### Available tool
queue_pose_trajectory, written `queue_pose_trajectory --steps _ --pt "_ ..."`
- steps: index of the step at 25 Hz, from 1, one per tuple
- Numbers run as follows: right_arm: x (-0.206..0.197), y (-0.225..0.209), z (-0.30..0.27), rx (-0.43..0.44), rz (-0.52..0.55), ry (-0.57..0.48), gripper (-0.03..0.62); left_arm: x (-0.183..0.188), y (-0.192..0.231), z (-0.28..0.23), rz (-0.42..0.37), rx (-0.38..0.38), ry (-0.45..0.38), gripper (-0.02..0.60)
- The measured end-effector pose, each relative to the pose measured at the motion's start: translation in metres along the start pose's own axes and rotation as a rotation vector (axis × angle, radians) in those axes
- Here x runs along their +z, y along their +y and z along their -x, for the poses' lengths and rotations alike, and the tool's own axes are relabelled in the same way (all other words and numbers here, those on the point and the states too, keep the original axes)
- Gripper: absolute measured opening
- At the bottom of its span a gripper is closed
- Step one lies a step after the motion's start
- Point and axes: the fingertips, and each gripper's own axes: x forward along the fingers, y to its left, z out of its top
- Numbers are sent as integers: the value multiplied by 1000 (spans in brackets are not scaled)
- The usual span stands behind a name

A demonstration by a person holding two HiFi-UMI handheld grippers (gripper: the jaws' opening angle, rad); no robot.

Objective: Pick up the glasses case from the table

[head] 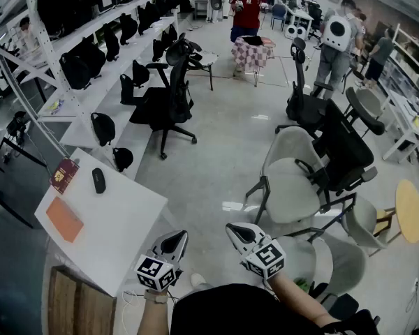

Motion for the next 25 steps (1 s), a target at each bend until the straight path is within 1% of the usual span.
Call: queue_pose_trajectory --steps 4,10,14,18,21,25 --pt "4 11 -24 12 -11 10 28 6 25 8 28 14 -21 17" --pt "6 19 -58 26 15 38 28 7 62 12 41 16 -25 17" --pt "5 17 -83 18 -29 34 28 4 85 19 69 20 -30 17" --pt "5 17 -114 11 -48 38 28 -7 118 33 75 18 -6 17" --pt "4 11 -136 8 -32 50 28 -11 147 36 79 46 5 17" --pt "13 14 -167 36 -52 62 28 -6 173 44 107 74 5 17"
